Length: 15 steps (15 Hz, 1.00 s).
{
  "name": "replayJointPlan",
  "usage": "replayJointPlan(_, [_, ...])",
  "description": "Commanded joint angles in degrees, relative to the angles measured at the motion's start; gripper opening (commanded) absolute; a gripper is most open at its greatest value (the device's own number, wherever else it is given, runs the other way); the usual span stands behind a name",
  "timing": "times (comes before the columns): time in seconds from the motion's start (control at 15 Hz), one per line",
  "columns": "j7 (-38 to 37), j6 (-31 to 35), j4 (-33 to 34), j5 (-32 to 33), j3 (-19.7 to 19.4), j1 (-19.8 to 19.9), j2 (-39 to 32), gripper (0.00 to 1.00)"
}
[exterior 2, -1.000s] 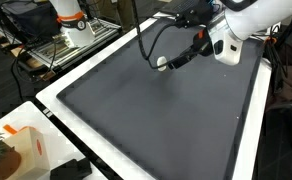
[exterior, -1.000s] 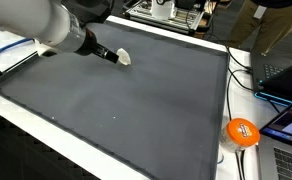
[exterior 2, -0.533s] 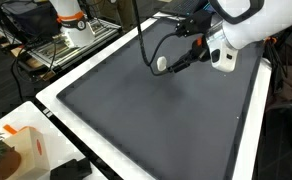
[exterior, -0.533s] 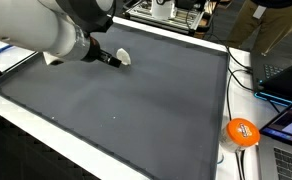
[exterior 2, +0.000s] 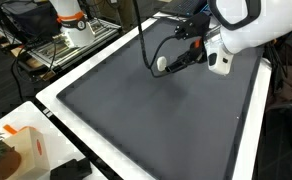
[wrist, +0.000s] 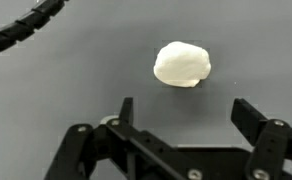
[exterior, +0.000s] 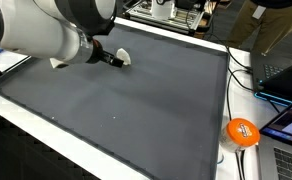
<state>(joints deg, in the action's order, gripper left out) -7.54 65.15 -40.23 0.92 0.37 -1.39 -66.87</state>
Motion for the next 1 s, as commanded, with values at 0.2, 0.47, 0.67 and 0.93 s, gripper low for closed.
replayJointPlan(0.2, [-0.4,-3.8,5.6,-0.9,0.5,0.3,-4.8,1.0])
replayJointPlan(0.47, [-0.4,-5.1,6.8,-0.9,0.5,0.3,-6.1,1.0])
replayJointPlan(0.67, [-0.4,-6.2,7.5,-1.0,0.6,0.2,-6.7,1.0])
replayJointPlan(0.93, [-0.7,-7.3,8.2,-1.1,0.7,0.2,-7.2,1.0])
